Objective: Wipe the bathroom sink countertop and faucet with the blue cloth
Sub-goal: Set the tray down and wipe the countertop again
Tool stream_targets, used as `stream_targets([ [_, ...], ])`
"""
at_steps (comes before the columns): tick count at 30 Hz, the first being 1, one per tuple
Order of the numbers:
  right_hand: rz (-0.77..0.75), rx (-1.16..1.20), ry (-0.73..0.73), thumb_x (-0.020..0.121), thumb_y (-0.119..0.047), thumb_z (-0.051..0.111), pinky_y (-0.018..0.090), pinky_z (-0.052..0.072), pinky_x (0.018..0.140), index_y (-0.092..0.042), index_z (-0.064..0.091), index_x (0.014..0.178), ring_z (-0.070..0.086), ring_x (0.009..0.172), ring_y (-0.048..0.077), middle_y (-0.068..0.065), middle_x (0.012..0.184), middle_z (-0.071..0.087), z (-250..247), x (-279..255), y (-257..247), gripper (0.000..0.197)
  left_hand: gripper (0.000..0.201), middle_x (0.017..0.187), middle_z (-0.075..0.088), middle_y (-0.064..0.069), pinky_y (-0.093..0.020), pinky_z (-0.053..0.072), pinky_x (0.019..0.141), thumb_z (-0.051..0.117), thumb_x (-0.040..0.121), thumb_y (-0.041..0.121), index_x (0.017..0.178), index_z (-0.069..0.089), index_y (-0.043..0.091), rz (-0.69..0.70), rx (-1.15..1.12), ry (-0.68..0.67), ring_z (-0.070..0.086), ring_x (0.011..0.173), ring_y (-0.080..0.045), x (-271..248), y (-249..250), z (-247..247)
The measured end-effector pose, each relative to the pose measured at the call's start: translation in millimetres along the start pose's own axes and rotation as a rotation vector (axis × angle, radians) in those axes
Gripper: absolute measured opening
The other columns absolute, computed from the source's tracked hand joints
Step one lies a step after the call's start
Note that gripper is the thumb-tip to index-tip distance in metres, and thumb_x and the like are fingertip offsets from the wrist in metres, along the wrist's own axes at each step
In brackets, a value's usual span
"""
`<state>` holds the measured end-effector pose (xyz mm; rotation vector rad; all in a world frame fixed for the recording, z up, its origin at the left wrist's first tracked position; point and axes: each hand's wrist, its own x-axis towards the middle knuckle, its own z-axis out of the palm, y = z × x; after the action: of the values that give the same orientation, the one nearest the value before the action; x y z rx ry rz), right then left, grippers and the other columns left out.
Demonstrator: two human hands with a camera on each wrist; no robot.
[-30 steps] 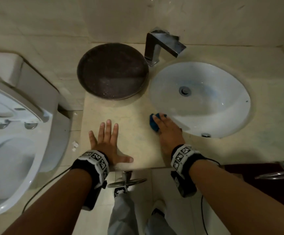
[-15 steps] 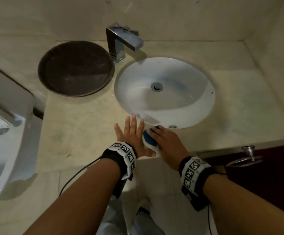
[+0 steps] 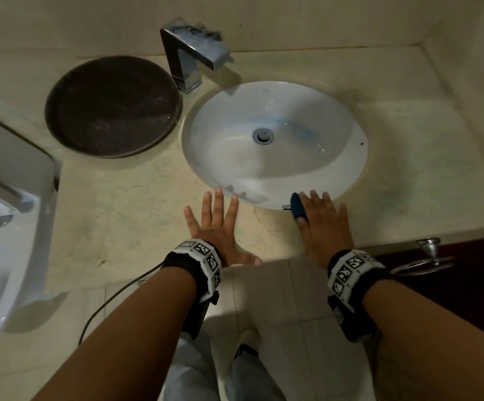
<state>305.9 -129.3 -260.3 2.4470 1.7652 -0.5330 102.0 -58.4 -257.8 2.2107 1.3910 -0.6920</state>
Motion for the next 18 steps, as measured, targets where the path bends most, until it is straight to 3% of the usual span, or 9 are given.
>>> stream_targets([
  [4, -0.017, 0.015, 0.022, 0.094, -0.039, 0.017, 0.049, 0.005, 0.115, -0.025, 0.008, 0.149, 0.004, 0.145, 0.028, 0.003, 0.158, 0.007, 9.5, -7.5, -27.7, 0.058, 0.139, 0.139, -0.05, -0.007, -0.067, -0.018, 0.103, 0.051, 0.051, 0.09, 0.139, -0.035, 0.025, -0.003, 0.002, -0.004, -0.044, 0.129, -0.03, -1.4, -1.0, -0.6],
  [7, -0.146, -0.007, 0.014, 0.087, -0.04, 0.017, 0.051, 0.009, 0.114, -0.023, 0.008, 0.149, 0.007, 0.144, 0.03, 0.004, 0.157, 0.009, 18.1, -12.2, -57.7, 0.065, 0.137, 0.141, -0.049, -0.007, -0.067, -0.022, 0.101, 0.05, 0.053, 0.089, 0.14, -0.033, 0.025, 0.001, -0.002, -0.001, -0.044, 0.13, -0.031, -0.5, -0.6, -0.4],
  [10, -0.243, 0.001, -0.005, 0.089, -0.039, 0.017, 0.05, 0.006, 0.115, -0.025, 0.005, 0.149, 0.003, 0.145, 0.029, 0.002, 0.158, 0.005, 24.0, -15.0, -74.6, 0.063, 0.131, 0.144, -0.045, -0.007, -0.067, -0.024, 0.099, 0.053, 0.058, 0.083, 0.141, -0.032, 0.026, 0.005, -0.02, 0.021, -0.041, 0.132, -0.031, -0.5, -1.6, 0.5],
  [15, -0.341, -0.062, -0.018, 0.098, -0.033, 0.03, 0.048, 0.004, 0.115, -0.026, 0.001, 0.149, -0.001, 0.145, 0.026, 0.001, 0.158, 0.0, 25.5, -9.7, -65.6, 0.059, 0.135, 0.147, -0.041, -0.006, -0.067, -0.022, 0.1, 0.053, 0.054, 0.087, 0.143, -0.028, 0.025, 0.002, -0.018, 0.054, -0.038, 0.134, -0.031, -0.4, -1.4, 4.2],
  [18, -0.287, -0.026, 0.03, 0.09, -0.037, 0.018, 0.05, 0.008, 0.115, -0.024, 0.012, 0.149, 0.008, 0.145, 0.028, 0.002, 0.157, 0.013, 23.8, -7.0, -54.9, 0.06, 0.137, 0.147, -0.04, -0.006, -0.067, -0.024, 0.099, 0.054, 0.052, 0.088, 0.144, -0.027, 0.026, -0.003, -0.007, 0.065, -0.038, 0.134, -0.031, -0.3, -2.6, 5.5],
])
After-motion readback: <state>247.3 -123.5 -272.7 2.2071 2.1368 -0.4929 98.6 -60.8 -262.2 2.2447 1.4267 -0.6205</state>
